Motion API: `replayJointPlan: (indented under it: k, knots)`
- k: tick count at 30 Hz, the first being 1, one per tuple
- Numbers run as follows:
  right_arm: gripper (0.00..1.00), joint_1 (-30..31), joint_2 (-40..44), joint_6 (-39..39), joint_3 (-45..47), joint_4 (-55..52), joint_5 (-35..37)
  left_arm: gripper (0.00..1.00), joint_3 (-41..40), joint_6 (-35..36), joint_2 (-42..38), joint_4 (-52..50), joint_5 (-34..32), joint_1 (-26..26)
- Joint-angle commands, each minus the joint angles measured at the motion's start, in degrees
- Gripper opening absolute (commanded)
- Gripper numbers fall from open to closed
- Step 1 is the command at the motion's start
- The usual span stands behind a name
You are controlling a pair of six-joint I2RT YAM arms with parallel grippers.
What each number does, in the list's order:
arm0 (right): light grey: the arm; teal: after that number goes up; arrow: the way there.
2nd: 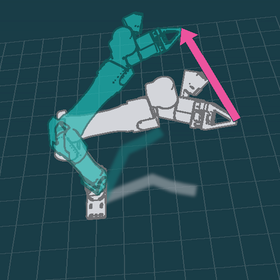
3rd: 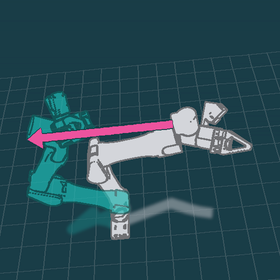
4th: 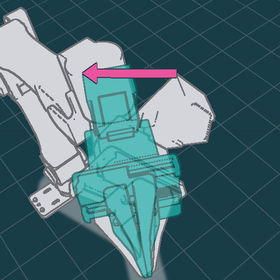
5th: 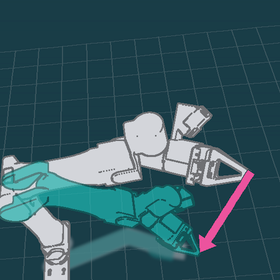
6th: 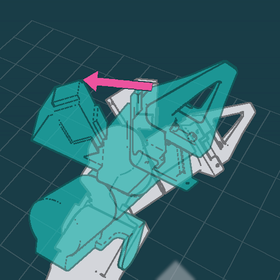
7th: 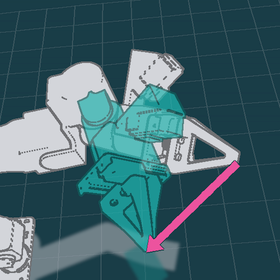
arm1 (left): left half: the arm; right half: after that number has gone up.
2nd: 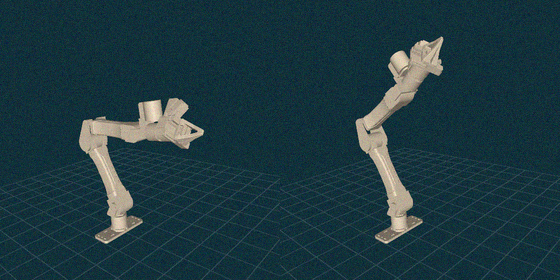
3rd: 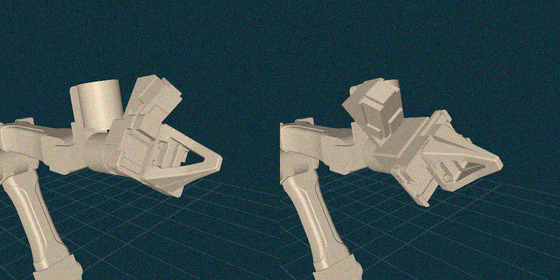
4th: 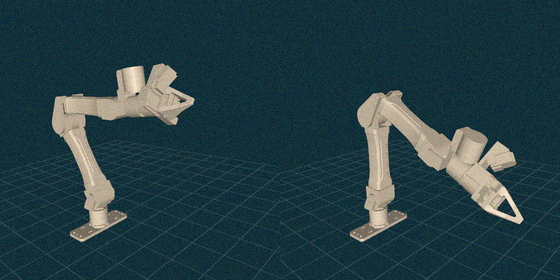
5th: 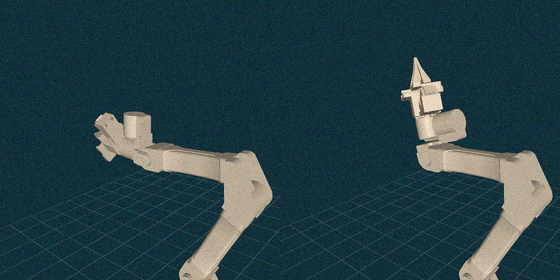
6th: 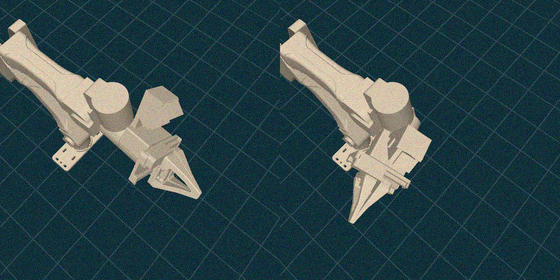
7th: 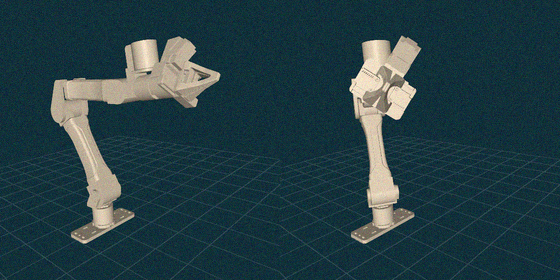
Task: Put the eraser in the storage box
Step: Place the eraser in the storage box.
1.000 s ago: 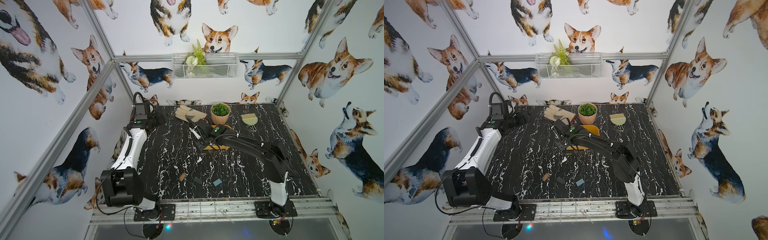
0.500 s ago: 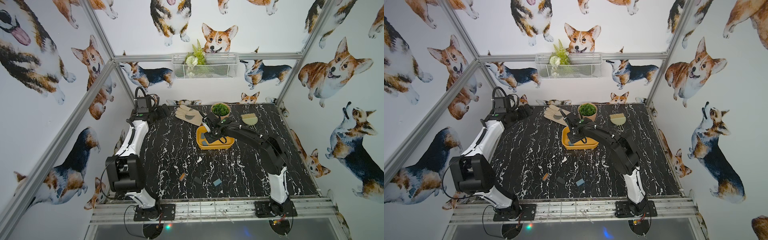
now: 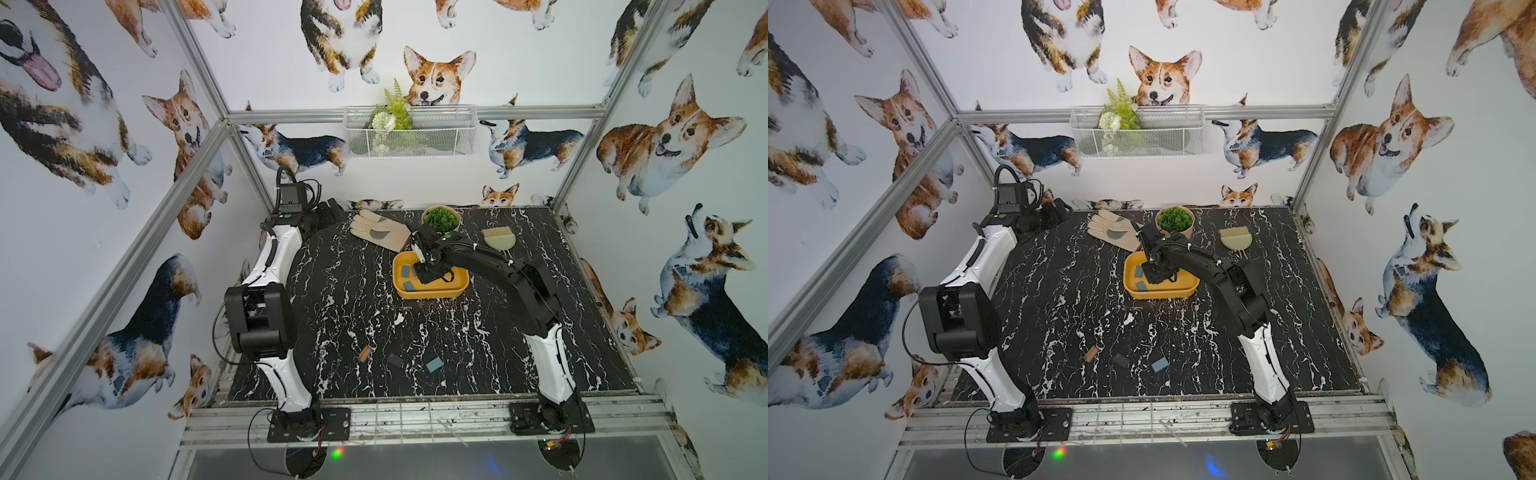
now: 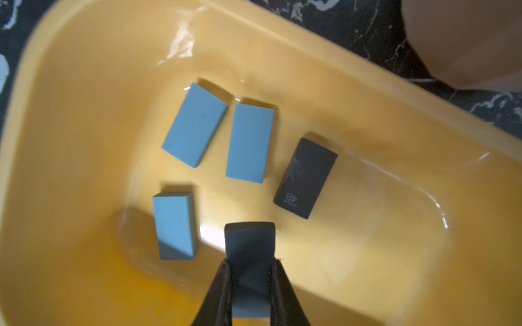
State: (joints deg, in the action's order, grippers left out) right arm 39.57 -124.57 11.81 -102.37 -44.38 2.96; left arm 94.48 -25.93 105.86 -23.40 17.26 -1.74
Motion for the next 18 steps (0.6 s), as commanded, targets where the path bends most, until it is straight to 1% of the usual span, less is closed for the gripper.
replayJointPlan:
  k: [1,6,18]
  knots:
    - [0.20,-0.7,-0.6,0.1,-0.6,-1.3,-1.0,0.96,1.7,-0.3,1.3,-0.6,0.6,0.0]
    - [0.21,-1.1,-1.4,-0.3,-0.6,-1.8,-0.7,0.96,3.0,0.0,2.1,-1.1,0.2,0.0]
    - [0.22,-1.1,-2.9,-0.2,-0.6,-2.6,-0.3,0.96,2.4,0.8,1.5,-1.4,-0.2,0.0]
